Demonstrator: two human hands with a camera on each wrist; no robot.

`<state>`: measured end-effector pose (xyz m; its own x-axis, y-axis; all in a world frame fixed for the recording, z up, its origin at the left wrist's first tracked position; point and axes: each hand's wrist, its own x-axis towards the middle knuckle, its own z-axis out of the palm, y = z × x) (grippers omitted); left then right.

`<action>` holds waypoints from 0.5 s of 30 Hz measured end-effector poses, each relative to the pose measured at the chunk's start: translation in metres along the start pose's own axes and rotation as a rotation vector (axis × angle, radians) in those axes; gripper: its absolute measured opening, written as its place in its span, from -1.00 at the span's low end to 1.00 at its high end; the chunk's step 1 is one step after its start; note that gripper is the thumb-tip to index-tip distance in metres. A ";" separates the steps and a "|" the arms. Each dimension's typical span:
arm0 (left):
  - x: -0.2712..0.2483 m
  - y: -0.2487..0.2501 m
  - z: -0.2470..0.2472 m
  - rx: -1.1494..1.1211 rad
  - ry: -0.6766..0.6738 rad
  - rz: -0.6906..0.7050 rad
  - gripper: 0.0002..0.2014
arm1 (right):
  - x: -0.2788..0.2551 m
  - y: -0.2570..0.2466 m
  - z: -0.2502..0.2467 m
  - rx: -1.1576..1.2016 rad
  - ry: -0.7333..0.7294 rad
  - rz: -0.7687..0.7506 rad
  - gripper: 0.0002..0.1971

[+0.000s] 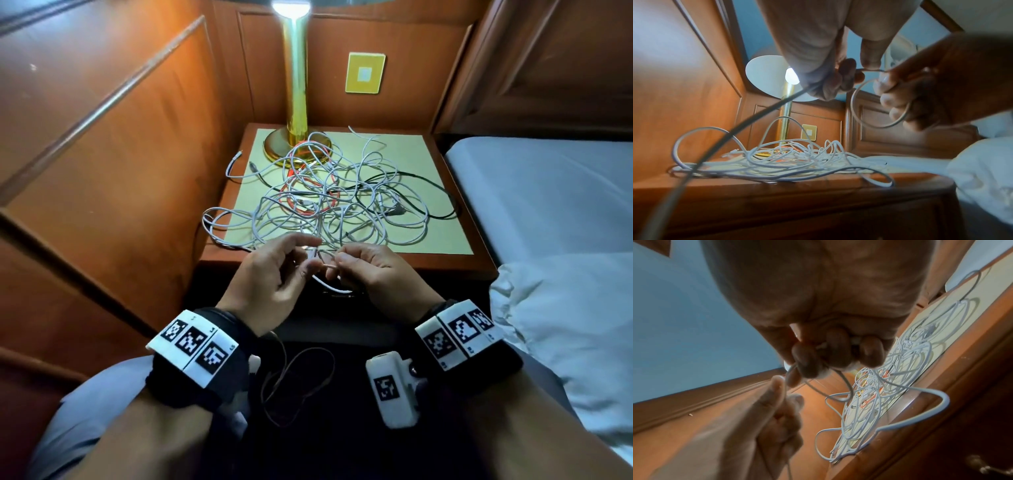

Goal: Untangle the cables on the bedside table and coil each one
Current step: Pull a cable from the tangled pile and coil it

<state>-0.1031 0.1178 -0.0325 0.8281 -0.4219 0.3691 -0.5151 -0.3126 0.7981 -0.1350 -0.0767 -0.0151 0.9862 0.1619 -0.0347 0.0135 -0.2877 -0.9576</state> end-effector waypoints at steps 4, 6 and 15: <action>0.002 -0.010 -0.002 0.011 -0.127 -0.063 -0.71 | -0.003 -0.008 0.002 0.221 -0.058 0.038 -0.70; 0.003 -0.011 0.000 -0.063 -0.144 -0.140 -0.66 | -0.003 -0.011 0.000 0.283 -0.050 0.058 -0.70; 0.008 -0.018 0.000 -0.220 0.075 -0.327 -0.63 | -0.003 -0.006 -0.003 0.360 0.084 0.131 -0.72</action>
<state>-0.0873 0.1202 -0.0444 0.9586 -0.2643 0.1062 -0.1687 -0.2264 0.9593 -0.1375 -0.0779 -0.0081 0.9861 0.0638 -0.1537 -0.1571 0.0514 -0.9863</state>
